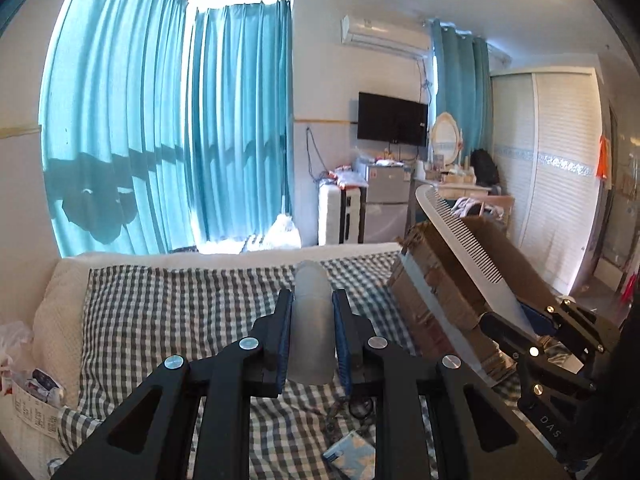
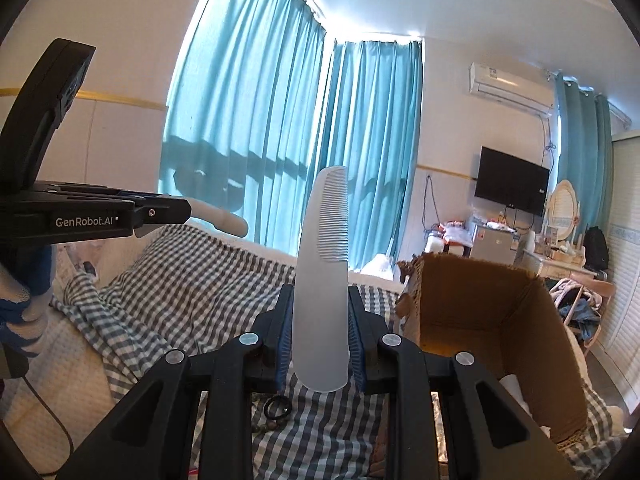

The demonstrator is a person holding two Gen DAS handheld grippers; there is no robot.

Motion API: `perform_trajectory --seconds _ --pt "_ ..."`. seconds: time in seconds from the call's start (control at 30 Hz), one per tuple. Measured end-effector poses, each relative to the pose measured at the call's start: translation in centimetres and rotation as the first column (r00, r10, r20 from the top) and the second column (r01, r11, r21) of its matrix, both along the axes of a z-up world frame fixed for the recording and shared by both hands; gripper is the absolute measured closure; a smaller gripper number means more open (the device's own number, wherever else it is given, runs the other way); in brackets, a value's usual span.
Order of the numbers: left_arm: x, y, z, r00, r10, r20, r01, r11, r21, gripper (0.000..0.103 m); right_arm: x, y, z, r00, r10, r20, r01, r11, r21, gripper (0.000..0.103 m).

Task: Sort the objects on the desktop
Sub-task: 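Carry the white tube and white comb over the cardboard box with both grippers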

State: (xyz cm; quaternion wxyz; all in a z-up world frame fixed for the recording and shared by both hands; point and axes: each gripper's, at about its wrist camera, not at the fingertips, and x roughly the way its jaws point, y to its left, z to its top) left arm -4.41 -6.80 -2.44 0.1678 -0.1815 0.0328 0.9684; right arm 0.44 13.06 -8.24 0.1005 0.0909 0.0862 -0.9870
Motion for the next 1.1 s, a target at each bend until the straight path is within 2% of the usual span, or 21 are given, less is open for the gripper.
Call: perform_trajectory --seconds 0.13,0.27,0.57,0.77,1.1 --pt "1.0 0.5 1.1 0.999 0.002 -0.042 -0.001 1.000 0.019 0.083 1.0 0.6 1.1 0.999 -0.010 -0.037 0.009 1.000 -0.014 0.079" --pt "1.1 1.1 1.6 0.999 -0.036 -0.033 0.038 0.998 0.049 0.083 1.8 1.7 2.1 0.998 -0.015 -0.065 0.012 0.999 -0.042 0.079" --pt "1.9 3.3 2.5 0.995 -0.019 -0.094 0.026 0.997 0.076 0.083 3.5 4.7 3.7 0.991 -0.067 -0.117 0.058 0.995 -0.079 0.079" --pt "2.7 6.1 2.2 0.990 -0.020 -0.142 0.026 0.999 0.044 0.083 3.9 6.6 4.2 0.986 -0.120 -0.117 0.109 0.989 -0.097 0.079" --pt "1.8 11.4 1.5 0.982 -0.122 -0.142 0.126 0.992 0.021 0.083 3.7 10.0 4.0 0.971 -0.214 -0.111 0.202 0.974 -0.105 0.079"
